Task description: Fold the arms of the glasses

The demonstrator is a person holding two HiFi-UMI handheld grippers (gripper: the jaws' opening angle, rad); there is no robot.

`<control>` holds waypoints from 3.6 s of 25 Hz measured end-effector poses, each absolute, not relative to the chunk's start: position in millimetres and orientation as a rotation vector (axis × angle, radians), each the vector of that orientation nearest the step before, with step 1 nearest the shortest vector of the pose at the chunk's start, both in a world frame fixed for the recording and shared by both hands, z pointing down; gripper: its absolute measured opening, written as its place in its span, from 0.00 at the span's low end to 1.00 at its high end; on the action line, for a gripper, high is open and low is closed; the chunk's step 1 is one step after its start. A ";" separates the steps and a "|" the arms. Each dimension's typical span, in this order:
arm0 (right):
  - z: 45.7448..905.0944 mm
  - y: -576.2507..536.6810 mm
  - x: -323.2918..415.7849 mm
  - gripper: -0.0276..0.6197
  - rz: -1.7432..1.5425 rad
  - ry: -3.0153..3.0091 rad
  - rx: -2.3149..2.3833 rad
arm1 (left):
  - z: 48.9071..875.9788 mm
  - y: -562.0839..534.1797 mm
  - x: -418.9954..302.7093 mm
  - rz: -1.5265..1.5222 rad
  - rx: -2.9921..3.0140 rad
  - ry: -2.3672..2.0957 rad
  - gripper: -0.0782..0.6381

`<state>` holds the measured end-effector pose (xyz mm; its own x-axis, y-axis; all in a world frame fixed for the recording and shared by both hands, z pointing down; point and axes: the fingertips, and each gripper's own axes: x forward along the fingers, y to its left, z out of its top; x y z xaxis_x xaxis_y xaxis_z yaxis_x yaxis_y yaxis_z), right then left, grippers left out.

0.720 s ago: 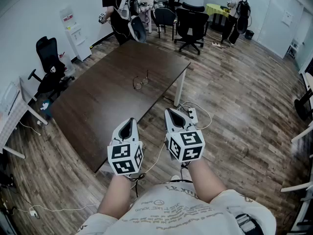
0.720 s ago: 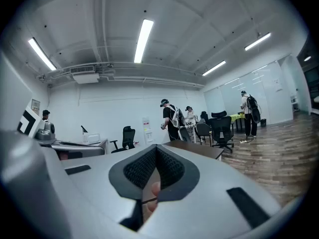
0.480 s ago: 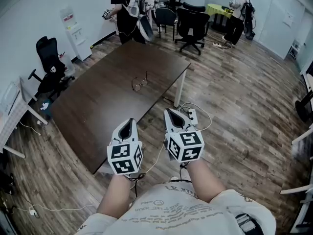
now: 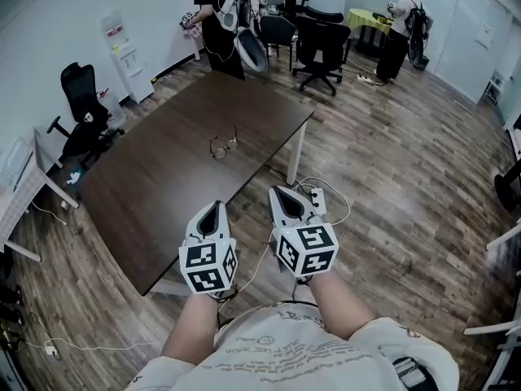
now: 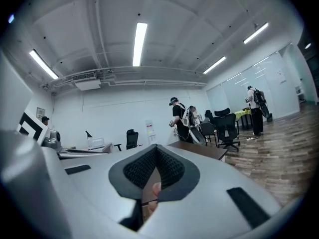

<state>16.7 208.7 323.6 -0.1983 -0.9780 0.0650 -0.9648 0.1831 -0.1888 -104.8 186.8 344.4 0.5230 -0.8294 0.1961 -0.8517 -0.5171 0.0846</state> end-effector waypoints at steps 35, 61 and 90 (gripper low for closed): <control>358.8 45.7 101.8 0.06 -0.382 2.454 -1.893 | 388.3 20.6 -32.2 0.233 2.462 -1.500 0.13; 378.2 -169.7 71.3 0.06 -0.418 2.653 -1.778 | 411.5 -172.5 -61.2 0.197 2.339 -1.593 0.13; 433.3 -225.6 67.5 0.06 -0.592 2.786 -1.777 | 565.5 -199.9 -79.7 0.778 2.233 -1.540 0.22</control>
<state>67.5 -225.6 433.3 -0.4232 -0.8307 0.3618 -0.9060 0.3849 -0.1760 -79.7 -199.9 565.5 0.2712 -0.7552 0.5968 -0.9285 -0.3687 -0.0447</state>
